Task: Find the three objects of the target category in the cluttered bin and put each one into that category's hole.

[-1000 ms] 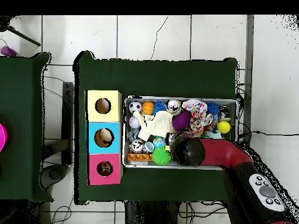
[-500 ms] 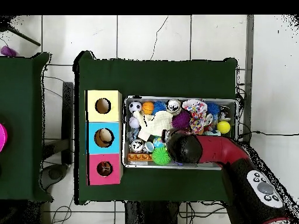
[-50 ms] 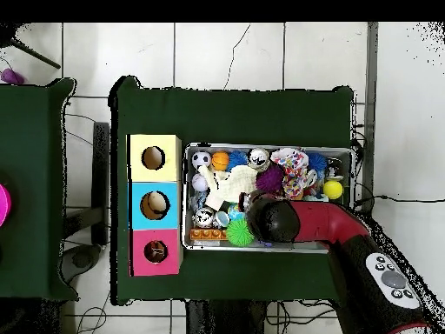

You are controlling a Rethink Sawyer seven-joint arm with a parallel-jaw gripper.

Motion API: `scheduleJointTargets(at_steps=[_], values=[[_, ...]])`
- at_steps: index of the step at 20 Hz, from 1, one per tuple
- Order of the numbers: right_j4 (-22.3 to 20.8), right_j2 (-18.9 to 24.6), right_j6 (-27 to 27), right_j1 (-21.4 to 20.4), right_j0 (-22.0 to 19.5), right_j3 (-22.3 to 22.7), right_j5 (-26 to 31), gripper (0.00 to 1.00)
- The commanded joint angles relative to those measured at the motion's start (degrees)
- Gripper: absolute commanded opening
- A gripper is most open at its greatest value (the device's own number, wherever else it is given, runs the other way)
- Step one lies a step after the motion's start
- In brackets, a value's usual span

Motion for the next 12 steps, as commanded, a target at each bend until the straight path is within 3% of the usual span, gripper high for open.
scheduleJointTargets(at_steps=[1, 2, 12], values=[[-4.2, 3.3, -5.9, 1.8, -0.4, 0.5, 3.7, 0.0], [-4.3, 3.5, -6.3, 1.7, -0.8, 0.8, 3.9, 1.0], [-6.5, 0.7, -5.3, -0.8, 1.2, 3.2, 4.6, 1.0]])
